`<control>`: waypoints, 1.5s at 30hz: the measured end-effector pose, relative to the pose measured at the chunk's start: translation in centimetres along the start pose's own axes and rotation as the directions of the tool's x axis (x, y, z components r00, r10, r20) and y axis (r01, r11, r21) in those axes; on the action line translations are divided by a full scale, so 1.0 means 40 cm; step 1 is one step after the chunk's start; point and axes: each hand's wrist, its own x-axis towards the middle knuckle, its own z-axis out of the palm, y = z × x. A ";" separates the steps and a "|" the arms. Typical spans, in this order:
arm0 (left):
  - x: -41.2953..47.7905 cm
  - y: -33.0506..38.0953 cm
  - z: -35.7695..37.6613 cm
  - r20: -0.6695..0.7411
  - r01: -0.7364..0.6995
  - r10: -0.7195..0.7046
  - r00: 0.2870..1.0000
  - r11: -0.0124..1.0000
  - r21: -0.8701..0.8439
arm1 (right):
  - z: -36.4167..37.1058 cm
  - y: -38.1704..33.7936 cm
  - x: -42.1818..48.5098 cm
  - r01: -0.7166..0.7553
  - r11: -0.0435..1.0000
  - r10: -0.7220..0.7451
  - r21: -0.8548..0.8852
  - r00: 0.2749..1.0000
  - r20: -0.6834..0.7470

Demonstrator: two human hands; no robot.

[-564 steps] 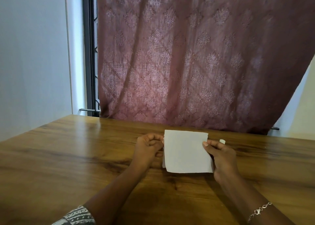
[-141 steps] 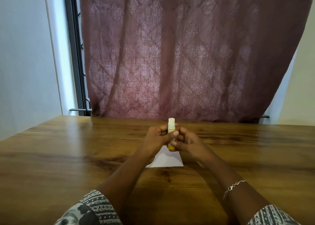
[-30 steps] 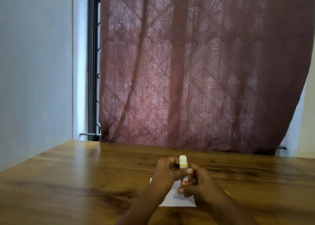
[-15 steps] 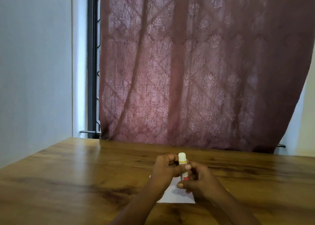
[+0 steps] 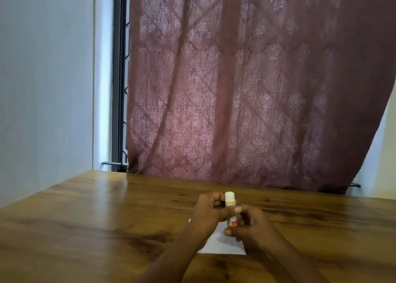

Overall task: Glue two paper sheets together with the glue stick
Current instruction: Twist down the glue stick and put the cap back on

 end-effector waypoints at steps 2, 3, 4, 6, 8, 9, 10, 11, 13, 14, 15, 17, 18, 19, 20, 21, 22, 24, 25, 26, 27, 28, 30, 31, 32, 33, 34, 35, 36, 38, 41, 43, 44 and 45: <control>-0.001 0.000 -0.002 0.006 -0.006 0.006 1.000 1.000 -0.015 | 0.001 -0.001 -0.002 0.011 1.000 -0.011 0.004 1.000 0.017; -0.001 0.000 -0.002 0.007 -0.010 0.010 1.000 1.000 -0.017 | 0.000 0.000 -0.003 0.013 0.999 -0.014 0.031 0.999 0.029; -0.002 0.000 -0.003 0.006 -0.012 0.012 1.000 1.000 -0.009 | -0.003 0.000 -0.003 0.013 0.997 -0.016 0.070 0.999 0.043; -0.001 -0.002 -0.003 0.007 -0.013 0.013 1.000 1.000 0.014 | -0.009 0.005 -0.003 0.004 0.989 -0.014 0.148 0.998 0.064; 0.000 -0.005 -0.002 0.015 -0.011 0.011 1.000 1.000 0.013 | -0.015 0.008 -0.002 -0.003 0.981 -0.011 0.194 0.997 0.073; 0.001 -0.005 -0.002 0.017 -0.008 0.008 1.000 1.000 0.006 | -0.015 0.009 -0.001 -0.010 0.979 -0.004 0.201 0.998 0.068; 0.002 -0.005 -0.001 0.019 -0.006 0.006 1.000 1.000 -0.004 | -0.014 0.008 -0.001 -0.013 0.980 0.002 0.197 0.998 0.058; 0.002 -0.005 -0.001 0.020 -0.005 0.005 1.000 1.000 -0.018 | -0.012 0.006 -0.001 -0.014 0.984 0.006 0.178 0.999 0.044; 0.002 -0.005 0.000 0.023 -0.003 0.004 1.000 0.999 -0.043 | -0.006 -0.001 -0.004 -0.006 0.995 0.004 0.102 1.000 0.019; 0.002 -0.005 0.000 0.025 -0.002 0.003 1.000 0.999 -0.047 | -0.003 -0.004 -0.005 0.001 0.998 -0.001 0.059 1.000 0.014; 0.002 -0.006 0.000 0.028 -0.001 0.003 1.000 0.999 -0.044 | -0.002 -0.006 -0.006 0.006 1.000 -0.006 0.027 1.000 0.010; 0.002 -0.006 0.000 0.030 -0.001 0.002 1.000 0.999 -0.033 | -0.002 -0.007 -0.006 0.002 1.000 -0.002 0.011 1.000 0.007; 0.003 -0.007 -0.001 0.028 -0.002 0.003 1.000 1.000 -0.030 | -0.003 -0.005 -0.006 0.000 0.999 -0.001 0.035 1.000 0.013; 0.004 -0.007 -0.002 0.025 -0.003 0.004 1.000 1.000 -0.024 | -0.005 -0.004 -0.007 0.001 0.997 -0.003 0.083 1.000 0.028; 0.005 -0.006 -0.002 0.023 -0.006 0.006 1.000 1.000 -0.012 | -0.008 0.000 -0.006 0.000 0.990 -0.007 0.144 0.999 0.045; 0.005 -0.007 -0.002 0.021 -0.008 0.008 1.000 1.000 0.001 | -0.010 0.004 -0.006 -0.004 0.979 -0.007 0.202 0.998 0.056; 0.006 -0.009 -0.002 0.022 -0.010 0.010 1.000 1.000 0.012 | -0.012 0.007 -0.006 -0.009 0.971 -0.005 0.238 0.998 0.060; 0.008 -0.012 -0.001 0.027 -0.014 0.013 1.000 1.000 0.024 | -0.015 0.005 -0.007 -0.010 0.971 -0.003 0.240 0.999 0.054; 0.009 -0.015 -0.001 0.030 -0.017 0.017 0.999 1.000 0.025 | -0.014 0.002 -0.008 -0.004 0.976 -0.005 0.219 0.999 0.041; 0.011 -0.018 -0.002 0.031 -0.021 0.020 0.999 1.000 0.017 | -0.012 -0.002 -0.008 0.002 0.982 -0.007 0.188 1.000 0.025; 0.011 -0.018 -0.002 0.034 -0.020 0.020 0.999 1.000 0.001 | -0.009 -0.006 -0.009 0.010 0.988 -0.012 0.154 1.000 0.013; 0.011 -0.017 -0.003 0.038 -0.018 0.019 0.999 1.000 -0.015 | -0.007 -0.010 -0.010 0.018 0.992 -0.019 0.121 1.000 0.005; 0.009 -0.011 -0.002 0.046 -0.020 0.022 0.999 0.999 -0.031 | -0.004 -0.010 -0.008 0.023 0.997 -0.024 0.077 1.000 0.000; 0.008 -0.010 -0.002 0.045 -0.020 0.021 0.999 0.999 -0.032 | -0.002 -0.008 -0.007 0.021 0.997 -0.021 0.075 1.000 -0.003; 0.007 -0.009 -0.002 0.043 -0.021 0.023 0.999 0.999 -0.031 | -0.001 -0.005 -0.007 0.019 0.996 -0.019 0.087 1.000 -0.004; 0.007 -0.009 -0.002 0.042 -0.024 0.025 0.999 0.999 -0.030 | -0.002 -0.002 -0.007 0.020 0.994 -0.020 0.110 1.000 -0.002; 0.007 -0.009 -0.002 0.045 -0.027 0.028 0.999 0.999 -0.028 | -0.003 0.001 -0.008 0.024 0.989 -0.025 0.146 1.000 0.004; 0.005 -0.008 -0.002 0.055 -0.026 0.028 0.998 0.999 -0.029 | -0.006 0.006 -0.008 0.026 0.982 -0.029 0.188 0.999 0.014; 0.004 -0.008 -0.001 0.070 -0.020 0.022 0.997 0.999 -0.032 | -0.011 0.010 -0.008 0.025 0.973 -0.032 0.227 0.999 0.028; 0.000 -0.006 0.003 0.093 -0.011 0.013 0.996 1.000 -0.018 | -0.018 0.015 -0.007 0.026 0.965 -0.043 0.259 0.997 0.062; -0.001 -0.007 0.007 0.074 -0.023 0.020 0.997 0.999 0.040 | -0.016 0.016 -0.001 0.049 0.972 -0.061 0.228 0.997 0.044; 0.002 -0.008 0.009 0.046 -0.024 0.022 0.999 0.998 0.050 | -0.013 0.013 0.001 0.053 0.983 -0.058 0.173 0.998 0.022; 0.003 -0.008 0.008 0.042 -0.027 0.025 0.999 0.999 0.045 | -0.012 0.010 0.001 0.052 0.989 -0.055 0.141 0.998 0.017; 0.003 -0.008 0.007 0.046 -0.028 0.027 0.999 0.999 0.035 | -0.011 0.008 0.001 0.051 0.993 -0.053 0.110 0.998 0.016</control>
